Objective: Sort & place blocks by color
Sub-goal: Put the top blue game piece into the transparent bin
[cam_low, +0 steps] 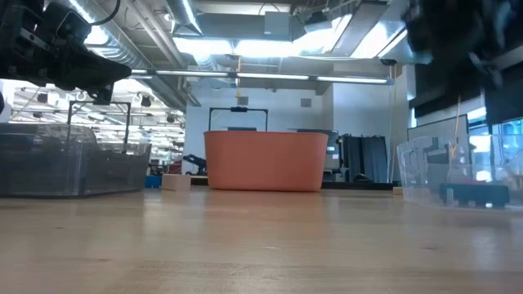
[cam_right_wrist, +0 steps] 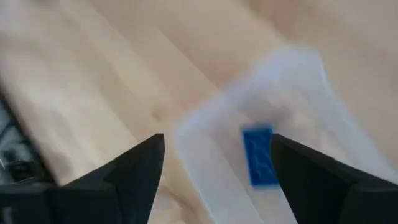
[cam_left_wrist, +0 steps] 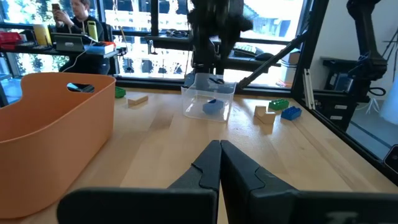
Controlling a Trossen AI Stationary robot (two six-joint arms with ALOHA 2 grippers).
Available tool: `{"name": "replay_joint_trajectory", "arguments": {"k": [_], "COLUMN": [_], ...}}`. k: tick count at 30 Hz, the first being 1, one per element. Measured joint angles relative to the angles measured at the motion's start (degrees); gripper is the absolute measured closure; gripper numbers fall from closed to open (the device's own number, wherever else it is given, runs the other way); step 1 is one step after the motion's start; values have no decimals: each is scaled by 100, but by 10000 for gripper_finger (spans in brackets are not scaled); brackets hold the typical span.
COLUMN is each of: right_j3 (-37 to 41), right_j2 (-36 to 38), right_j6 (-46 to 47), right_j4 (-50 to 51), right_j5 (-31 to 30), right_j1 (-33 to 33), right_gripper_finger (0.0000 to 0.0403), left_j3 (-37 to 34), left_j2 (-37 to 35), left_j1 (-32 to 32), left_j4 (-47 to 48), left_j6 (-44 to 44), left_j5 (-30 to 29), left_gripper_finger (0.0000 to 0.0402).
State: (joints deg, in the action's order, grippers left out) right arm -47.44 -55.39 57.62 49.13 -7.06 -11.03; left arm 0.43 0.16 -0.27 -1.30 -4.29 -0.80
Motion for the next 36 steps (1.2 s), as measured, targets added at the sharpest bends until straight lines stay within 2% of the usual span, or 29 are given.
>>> {"name": "replay_joint_trajectory", "arguments": {"k": [7,10,12,18,36], "right_j3": [-1053,-1222,-1244,-1244,-1244], "right_j2": [214,194,185,183,183], "right_j6": [-1787,-2584,-2776,-2513,-2491], "right_j4": [-33,-31,-26,1,-1], "right_j5": [-1568,-1964,-2025,-2030,-1991], "right_j1": [3,4,4,2,2], "right_gripper_finger": [111,111,111,111,111], "left_j3": [0,-2,0,0,-1], "left_j2": [0,-2,-2,0,0], "left_j1": [0,0,0,0,0], "left_j4": [0,0,-2,-2,-1], "left_j6": [0,0,0,-2,0], "left_j5": [2,2,2,0,2], "left_gripper_finger": [401,401,401,401,401]}}
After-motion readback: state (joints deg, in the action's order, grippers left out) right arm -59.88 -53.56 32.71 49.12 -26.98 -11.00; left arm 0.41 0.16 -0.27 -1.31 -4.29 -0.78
